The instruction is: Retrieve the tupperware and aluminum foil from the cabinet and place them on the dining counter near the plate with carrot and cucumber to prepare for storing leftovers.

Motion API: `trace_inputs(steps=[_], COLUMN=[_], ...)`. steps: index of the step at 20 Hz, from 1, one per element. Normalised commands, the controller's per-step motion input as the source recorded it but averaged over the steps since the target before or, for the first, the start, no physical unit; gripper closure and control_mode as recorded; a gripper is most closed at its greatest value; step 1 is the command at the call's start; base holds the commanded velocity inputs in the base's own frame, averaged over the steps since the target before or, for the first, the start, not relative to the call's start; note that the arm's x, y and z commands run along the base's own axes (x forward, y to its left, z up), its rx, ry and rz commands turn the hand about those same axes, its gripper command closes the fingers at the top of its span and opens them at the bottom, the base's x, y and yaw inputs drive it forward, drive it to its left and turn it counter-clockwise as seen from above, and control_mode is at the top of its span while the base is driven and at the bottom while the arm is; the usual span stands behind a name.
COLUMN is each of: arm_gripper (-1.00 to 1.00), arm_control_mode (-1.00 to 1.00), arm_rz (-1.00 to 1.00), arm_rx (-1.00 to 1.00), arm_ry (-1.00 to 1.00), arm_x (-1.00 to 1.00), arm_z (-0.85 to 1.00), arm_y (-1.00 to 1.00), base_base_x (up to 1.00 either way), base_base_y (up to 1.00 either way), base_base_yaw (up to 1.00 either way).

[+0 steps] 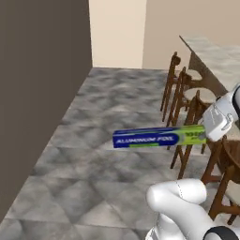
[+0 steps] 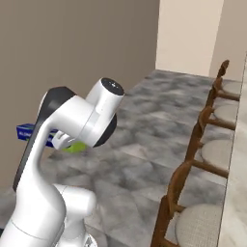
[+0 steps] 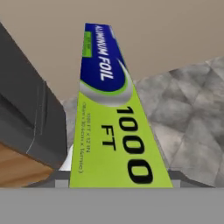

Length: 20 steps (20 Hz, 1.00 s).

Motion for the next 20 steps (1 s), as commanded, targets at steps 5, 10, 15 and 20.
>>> trace_inputs(steps=[5,10,15,20], arm_gripper=[1.0,1.0,1.0,1.0], arm_control_mode=[1.0,1.0,1.0,1.0], arm_rz=[0.0,0.0,0.0,0.0], arm_rx=[0.0,0.0,0.0,0.0], arm_ry=[0.0,0.0,0.0,0.0], arm_x=[0.0,0.0,0.0,0.0], arm_z=[0.0,0.0,0.0,0.0], arm_y=[0.0,0.0,0.0,0.0], base_base_x=[1.0,1.0,0.89,0.67], base_base_y=[0.59,0.4,0.37,0.39], base_base_yaw=[-0.31,-0.46,-0.6,-0.69])
